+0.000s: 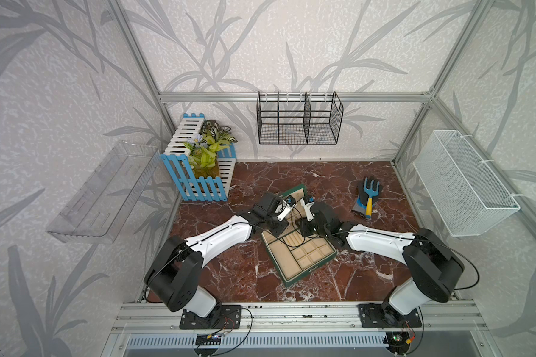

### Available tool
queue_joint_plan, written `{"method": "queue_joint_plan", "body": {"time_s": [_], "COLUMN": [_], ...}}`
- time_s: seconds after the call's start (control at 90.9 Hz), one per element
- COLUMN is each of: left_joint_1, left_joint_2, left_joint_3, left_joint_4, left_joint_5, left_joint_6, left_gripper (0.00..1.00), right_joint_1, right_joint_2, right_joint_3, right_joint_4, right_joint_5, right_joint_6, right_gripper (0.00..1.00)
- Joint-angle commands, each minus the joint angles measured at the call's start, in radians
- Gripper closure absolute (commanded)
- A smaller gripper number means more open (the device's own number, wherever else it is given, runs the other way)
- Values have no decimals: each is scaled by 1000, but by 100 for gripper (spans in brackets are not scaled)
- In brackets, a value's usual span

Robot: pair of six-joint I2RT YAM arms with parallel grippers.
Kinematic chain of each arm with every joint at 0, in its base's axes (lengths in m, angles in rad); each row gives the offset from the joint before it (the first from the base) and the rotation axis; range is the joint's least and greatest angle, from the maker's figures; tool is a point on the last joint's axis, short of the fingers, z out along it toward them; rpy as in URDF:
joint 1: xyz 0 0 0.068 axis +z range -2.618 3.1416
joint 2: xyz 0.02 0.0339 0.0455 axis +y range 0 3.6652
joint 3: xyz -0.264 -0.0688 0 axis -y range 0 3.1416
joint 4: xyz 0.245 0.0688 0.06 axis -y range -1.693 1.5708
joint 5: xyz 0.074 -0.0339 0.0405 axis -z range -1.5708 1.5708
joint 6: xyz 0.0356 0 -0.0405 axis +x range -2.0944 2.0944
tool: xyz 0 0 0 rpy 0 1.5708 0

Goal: Put jewelry chain into jewelry box
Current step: Adjust the necklace at the jewelry box clasp.

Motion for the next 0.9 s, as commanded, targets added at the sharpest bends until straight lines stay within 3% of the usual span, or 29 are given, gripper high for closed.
{"method": "queue_joint_plan", "body": {"time_s": [0.0,0.154,0.429,0.671,0.891], "left_joint_1": [4,4,5,4,4], "left_joint_2": [-4,-6,-7,-10,-11], "left_joint_3": [-3,-3,-4,-4,-6], "left_joint_4": [18,18,20,20,21], "left_joint_5": [4,6,5,7,8], "left_joint_6": [-6,-5,-7,-7,-7], "left_gripper": [100,100,100,100,100], "right_joint_1": [-7,-12,-18,-39,-56], "right_joint_2": [38,73,20,-77,-53], "right_joint_3": [42,67,38,46,111], "right_joint_4": [34,38,27,12,15], "right_joint_5": [10,1,25,8,-45], "right_joint_6": [-23,-32,-24,-19,-15], "right_gripper": [69,72,100,100,100]}}
